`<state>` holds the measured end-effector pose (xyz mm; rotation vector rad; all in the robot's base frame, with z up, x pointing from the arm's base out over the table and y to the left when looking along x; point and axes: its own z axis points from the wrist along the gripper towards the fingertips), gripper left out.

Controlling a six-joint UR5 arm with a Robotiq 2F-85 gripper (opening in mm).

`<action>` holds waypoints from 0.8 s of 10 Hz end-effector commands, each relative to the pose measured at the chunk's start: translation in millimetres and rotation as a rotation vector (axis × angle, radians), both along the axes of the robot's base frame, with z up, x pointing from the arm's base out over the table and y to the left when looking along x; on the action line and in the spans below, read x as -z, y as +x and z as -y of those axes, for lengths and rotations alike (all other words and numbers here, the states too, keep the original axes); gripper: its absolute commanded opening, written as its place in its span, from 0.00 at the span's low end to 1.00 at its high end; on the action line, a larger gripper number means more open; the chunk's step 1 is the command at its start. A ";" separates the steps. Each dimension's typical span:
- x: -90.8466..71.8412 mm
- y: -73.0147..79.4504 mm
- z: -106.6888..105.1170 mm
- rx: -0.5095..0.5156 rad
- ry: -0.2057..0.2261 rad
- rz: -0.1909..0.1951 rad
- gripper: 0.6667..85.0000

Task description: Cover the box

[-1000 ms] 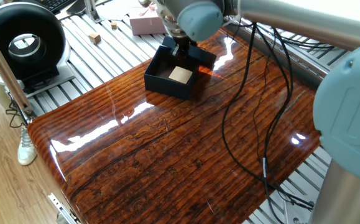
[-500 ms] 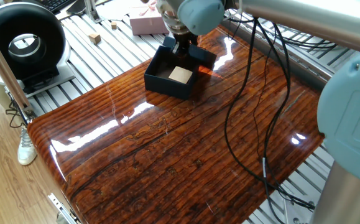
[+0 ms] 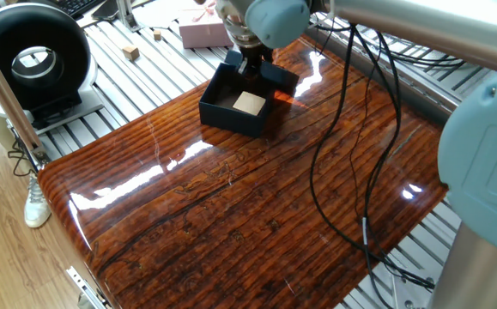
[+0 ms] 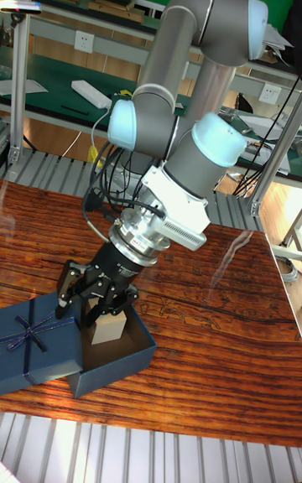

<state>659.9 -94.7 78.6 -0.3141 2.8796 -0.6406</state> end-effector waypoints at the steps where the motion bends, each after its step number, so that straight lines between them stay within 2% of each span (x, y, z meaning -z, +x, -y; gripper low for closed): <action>1: 8.1 3.1 5.0 0.006 -0.005 0.004 0.62; 8: 15.0 3.3 16.6 -0.001 -0.022 0.003 0.63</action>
